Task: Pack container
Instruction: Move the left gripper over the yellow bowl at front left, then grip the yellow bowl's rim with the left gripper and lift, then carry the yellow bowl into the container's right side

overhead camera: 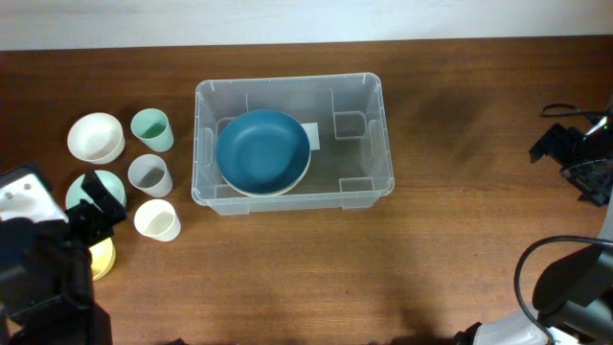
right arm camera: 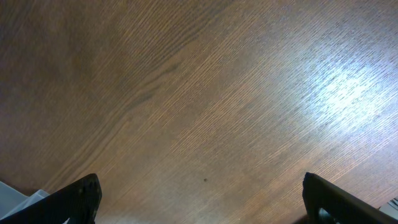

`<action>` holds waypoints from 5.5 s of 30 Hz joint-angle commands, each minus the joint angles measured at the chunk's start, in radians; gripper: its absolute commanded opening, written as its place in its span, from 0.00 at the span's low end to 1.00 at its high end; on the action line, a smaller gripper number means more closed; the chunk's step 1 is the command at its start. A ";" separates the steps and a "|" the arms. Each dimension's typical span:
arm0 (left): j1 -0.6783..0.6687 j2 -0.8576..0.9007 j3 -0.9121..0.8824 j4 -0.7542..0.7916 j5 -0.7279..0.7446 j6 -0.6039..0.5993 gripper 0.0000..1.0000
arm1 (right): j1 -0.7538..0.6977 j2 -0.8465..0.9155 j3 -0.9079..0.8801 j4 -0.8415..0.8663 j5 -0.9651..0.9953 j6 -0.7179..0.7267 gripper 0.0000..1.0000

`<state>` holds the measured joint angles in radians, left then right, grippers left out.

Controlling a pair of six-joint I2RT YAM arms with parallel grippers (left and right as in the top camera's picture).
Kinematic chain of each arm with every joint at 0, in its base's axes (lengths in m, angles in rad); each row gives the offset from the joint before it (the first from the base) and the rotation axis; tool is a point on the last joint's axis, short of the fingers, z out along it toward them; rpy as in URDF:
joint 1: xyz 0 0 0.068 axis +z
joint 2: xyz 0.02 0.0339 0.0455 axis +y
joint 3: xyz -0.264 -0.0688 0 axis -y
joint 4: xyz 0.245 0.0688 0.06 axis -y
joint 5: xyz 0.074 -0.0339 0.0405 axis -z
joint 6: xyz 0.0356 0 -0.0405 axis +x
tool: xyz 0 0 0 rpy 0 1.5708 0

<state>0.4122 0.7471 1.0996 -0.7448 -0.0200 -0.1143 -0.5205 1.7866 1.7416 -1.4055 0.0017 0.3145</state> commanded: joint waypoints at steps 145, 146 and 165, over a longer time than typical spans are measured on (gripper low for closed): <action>0.128 0.402 0.192 -0.180 0.450 -0.577 0.01 | -0.003 -0.010 -0.003 0.001 0.002 0.008 0.99; 0.041 0.378 0.192 -0.114 0.442 -0.569 0.01 | -0.003 -0.010 -0.003 0.000 0.002 0.008 0.99; -0.937 0.913 0.192 0.652 0.023 -0.521 0.10 | -0.003 -0.010 -0.003 0.000 0.002 0.008 0.99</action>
<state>-0.5106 1.5768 1.2869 -0.1421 0.0437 -0.6586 -0.5205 1.7866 1.7405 -1.4059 0.0021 0.3145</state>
